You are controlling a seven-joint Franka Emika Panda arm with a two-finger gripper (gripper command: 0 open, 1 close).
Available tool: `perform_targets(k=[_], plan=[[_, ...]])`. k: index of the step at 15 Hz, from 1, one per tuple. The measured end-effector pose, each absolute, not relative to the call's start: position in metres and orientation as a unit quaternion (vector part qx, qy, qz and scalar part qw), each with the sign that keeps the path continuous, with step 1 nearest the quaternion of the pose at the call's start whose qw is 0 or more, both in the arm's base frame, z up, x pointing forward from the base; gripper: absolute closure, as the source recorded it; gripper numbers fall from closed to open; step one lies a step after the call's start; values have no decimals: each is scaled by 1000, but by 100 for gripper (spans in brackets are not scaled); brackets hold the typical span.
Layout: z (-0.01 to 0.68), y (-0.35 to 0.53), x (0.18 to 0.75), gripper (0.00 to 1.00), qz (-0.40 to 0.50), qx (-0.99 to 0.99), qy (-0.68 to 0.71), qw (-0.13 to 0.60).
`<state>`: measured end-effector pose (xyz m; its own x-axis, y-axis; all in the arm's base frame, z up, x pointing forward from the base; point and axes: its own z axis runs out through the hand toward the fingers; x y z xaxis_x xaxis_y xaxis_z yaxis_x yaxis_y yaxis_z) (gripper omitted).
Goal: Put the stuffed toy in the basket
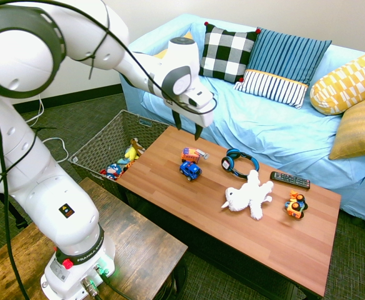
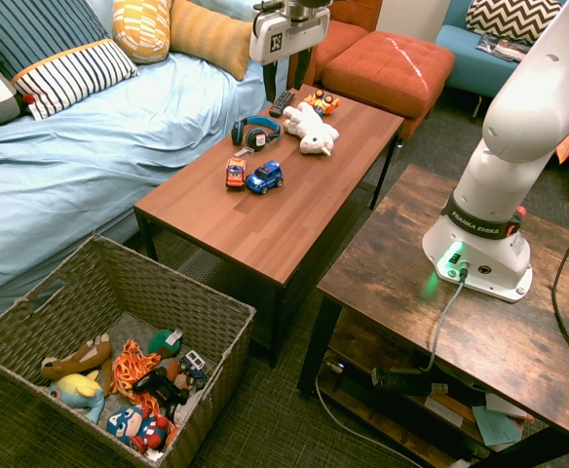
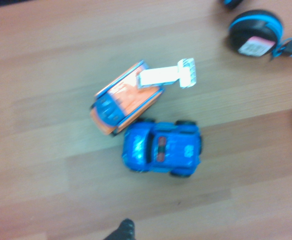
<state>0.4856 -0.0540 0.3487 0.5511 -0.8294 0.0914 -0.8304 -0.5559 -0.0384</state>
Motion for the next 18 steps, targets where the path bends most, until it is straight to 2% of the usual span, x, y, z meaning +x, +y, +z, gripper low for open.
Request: perform_targets(k=[8, 18], plan=[[268, -193, 534, 0, 41, 798, -600, 27], [162, -273, 541, 0, -12, 737, -675, 43]])
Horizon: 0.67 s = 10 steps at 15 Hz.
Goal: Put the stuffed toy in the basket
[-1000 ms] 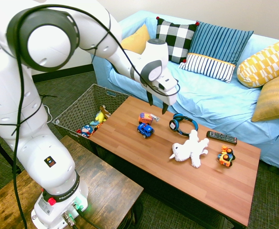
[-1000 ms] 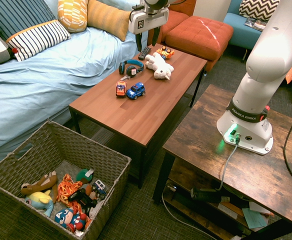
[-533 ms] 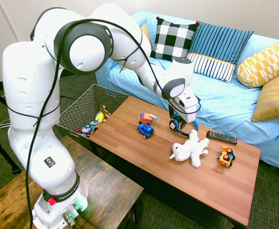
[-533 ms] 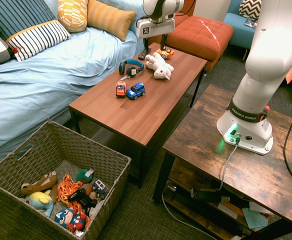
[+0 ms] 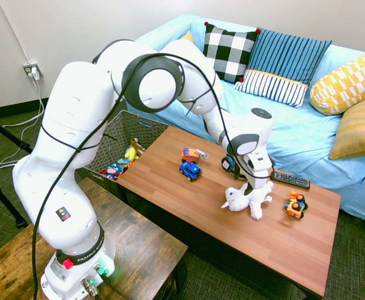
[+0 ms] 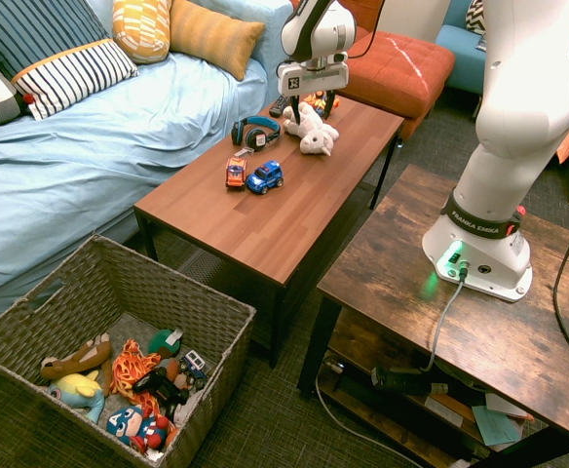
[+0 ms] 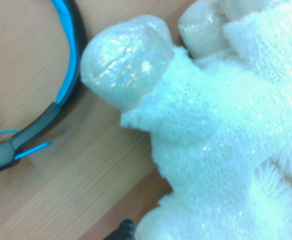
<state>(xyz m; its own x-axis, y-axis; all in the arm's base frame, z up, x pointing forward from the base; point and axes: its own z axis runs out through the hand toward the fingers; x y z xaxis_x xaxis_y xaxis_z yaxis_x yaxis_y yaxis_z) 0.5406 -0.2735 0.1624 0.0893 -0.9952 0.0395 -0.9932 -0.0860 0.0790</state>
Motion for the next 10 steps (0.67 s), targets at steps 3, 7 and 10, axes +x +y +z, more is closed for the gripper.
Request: perform_targets(k=[3, 7, 10], plan=[[144, -281, 546, 0, -20, 731, -681, 45], [130, -288, 552, 0, -29, 727, -684, 44], [117, -297, 553, 100, -35, 726, -686, 46]])
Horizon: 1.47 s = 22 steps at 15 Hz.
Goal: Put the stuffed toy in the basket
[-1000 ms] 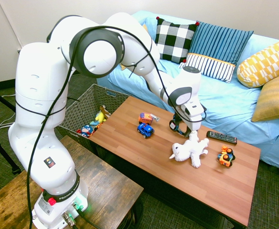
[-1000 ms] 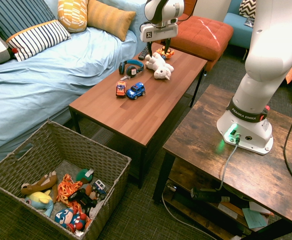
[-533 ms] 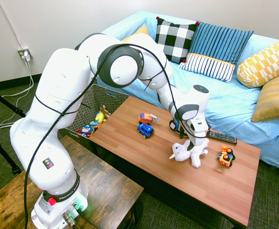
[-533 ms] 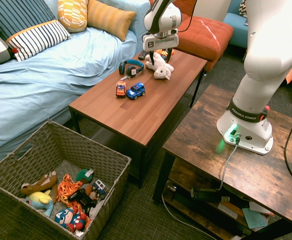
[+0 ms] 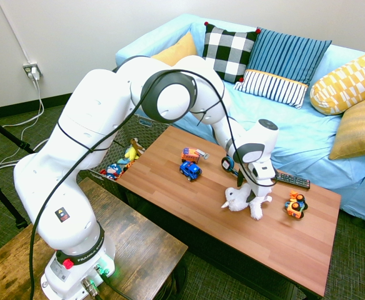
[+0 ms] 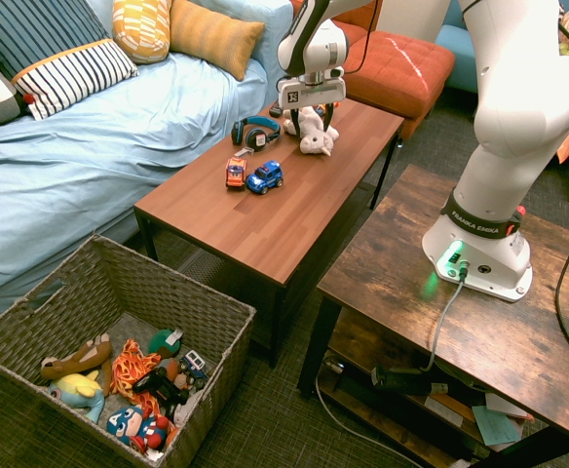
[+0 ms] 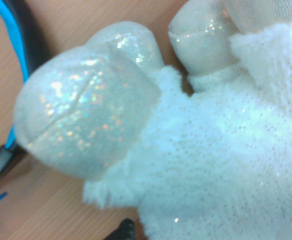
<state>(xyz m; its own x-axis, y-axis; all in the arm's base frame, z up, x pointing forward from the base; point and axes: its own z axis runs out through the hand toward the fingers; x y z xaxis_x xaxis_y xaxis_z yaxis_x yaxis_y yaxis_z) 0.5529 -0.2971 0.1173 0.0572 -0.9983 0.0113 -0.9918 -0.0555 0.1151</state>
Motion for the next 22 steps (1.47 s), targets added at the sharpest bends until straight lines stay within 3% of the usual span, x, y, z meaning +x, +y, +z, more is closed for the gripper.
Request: perform_targets(k=[16, 22], plan=[[103, -299, 568, 100, -36, 745, -665, 41], [163, -253, 600, 100, -8, 783, -622, 11]])
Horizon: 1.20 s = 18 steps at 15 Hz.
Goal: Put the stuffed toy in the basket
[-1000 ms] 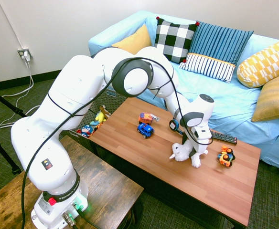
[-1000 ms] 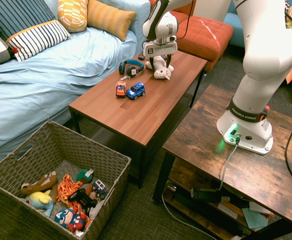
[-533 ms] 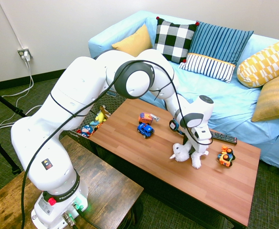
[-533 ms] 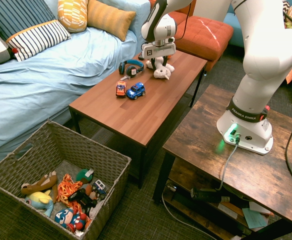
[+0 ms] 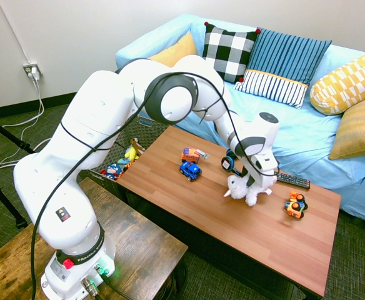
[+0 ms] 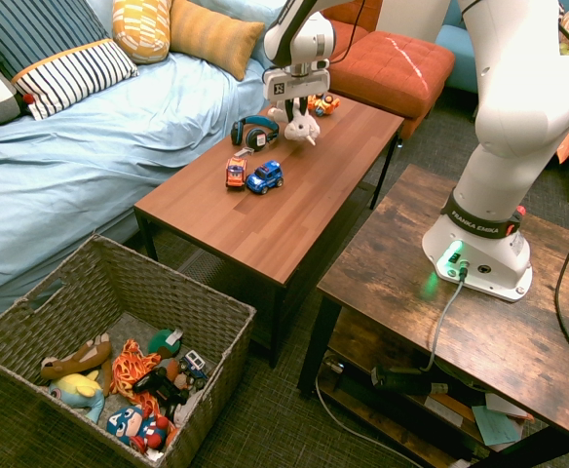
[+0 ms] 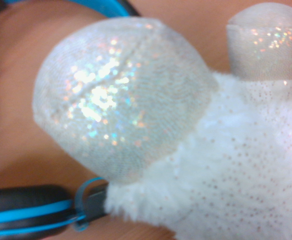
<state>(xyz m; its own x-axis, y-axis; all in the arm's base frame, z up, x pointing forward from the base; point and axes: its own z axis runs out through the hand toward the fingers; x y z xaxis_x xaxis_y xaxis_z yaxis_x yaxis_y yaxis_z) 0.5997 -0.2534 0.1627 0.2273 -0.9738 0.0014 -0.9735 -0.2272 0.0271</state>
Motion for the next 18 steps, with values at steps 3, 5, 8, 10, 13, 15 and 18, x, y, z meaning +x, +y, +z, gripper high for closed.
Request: perform_targets(k=[3, 5, 8, 10, 13, 15, 18], plan=[[223, -194, 626, 100, 12, 804, -594, 11], [269, -137, 645, 100, 32, 817, -575, 24], [318, -21, 667, 100, 54, 840, -539, 41], [328, 61, 672, 100, 63, 856, -511, 47], [317, 174, 669, 100, 72, 882, -461, 62], [298, 246, 658, 100, 73, 899, -426, 74], [268, 338, 630, 100, 68, 920, -376, 81]])
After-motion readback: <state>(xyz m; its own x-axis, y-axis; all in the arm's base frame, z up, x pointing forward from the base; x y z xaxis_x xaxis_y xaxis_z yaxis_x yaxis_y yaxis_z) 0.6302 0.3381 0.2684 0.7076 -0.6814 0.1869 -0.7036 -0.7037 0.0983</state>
